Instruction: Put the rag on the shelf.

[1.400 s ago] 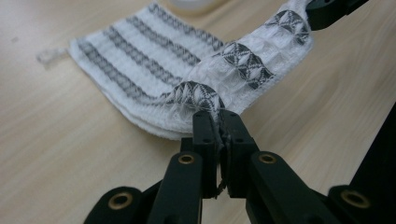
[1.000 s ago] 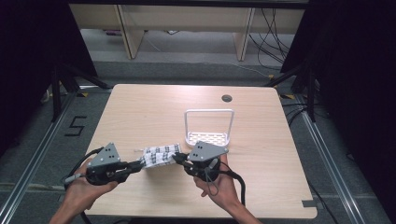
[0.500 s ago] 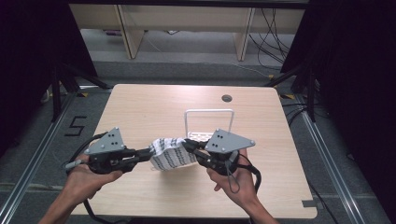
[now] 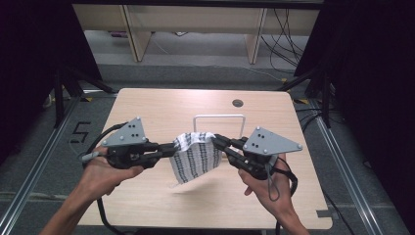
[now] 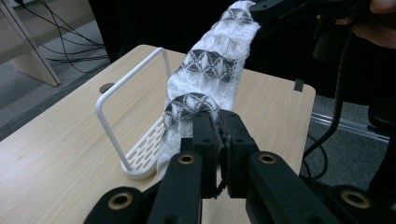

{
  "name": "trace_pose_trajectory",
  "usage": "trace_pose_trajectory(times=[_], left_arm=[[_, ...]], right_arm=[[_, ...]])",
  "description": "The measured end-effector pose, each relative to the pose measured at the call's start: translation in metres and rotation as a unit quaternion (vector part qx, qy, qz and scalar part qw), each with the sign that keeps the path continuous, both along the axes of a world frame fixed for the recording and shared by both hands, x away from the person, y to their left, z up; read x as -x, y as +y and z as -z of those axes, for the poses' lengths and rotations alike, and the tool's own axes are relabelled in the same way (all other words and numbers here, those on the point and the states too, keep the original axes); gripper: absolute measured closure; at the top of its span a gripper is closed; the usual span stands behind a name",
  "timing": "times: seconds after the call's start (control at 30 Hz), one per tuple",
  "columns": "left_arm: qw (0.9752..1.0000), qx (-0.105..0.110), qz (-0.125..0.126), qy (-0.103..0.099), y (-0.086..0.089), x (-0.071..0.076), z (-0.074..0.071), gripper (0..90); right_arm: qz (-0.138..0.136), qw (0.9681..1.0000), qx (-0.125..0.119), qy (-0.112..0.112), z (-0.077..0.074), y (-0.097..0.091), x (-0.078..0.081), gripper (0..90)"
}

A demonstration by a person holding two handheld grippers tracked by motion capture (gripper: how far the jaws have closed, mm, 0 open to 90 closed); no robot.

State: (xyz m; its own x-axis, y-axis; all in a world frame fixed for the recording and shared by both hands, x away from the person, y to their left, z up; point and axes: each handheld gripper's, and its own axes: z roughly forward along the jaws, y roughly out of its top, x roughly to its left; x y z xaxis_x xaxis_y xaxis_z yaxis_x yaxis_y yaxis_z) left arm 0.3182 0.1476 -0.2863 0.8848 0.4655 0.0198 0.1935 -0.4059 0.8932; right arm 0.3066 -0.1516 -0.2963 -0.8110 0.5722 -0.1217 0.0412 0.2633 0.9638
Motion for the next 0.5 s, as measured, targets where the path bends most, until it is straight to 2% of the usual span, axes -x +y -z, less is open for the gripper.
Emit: trace_pose_trajectory(times=[0.1, 0.13, 0.23, 0.27, 0.4, 0.5], left_arm=[[1.0, 0.0, 0.002, -0.001, -0.004, -0.005, -0.001, 85.6], [1.0, 0.006, 0.001, 0.001, -0.007, -0.007, -0.002, 85.6], [1.0, 0.005, -0.001, 0.004, -0.014, -0.016, -0.006, 85.5], [1.0, 0.003, -0.003, 0.003, -0.017, -0.018, -0.007, 85.5], [1.0, 0.002, -0.006, 0.004, -0.028, -0.032, -0.014, 85.5], [1.0, 0.004, -0.007, 0.003, -0.031, -0.036, -0.016, 85.4]], right_arm=[[0.006, 0.9999, -0.002, -0.011, -0.002, -0.006, -0.004, 86.2], [0.006, 0.9999, -0.002, -0.011, -0.002, -0.006, -0.004, 86.2], [0.019, 0.9998, -0.011, 0.003, -0.004, -0.011, -0.006, 86.2], [0.024, 0.9997, -0.01, -0.005, -0.005, -0.013, -0.009, 86.2], [0.042, 0.999, -0.01, -0.004, -0.01, -0.022, -0.017, 86.2], [0.05, 0.9987, -0.011, -0.007, -0.012, -0.026, -0.022, 86.2]])
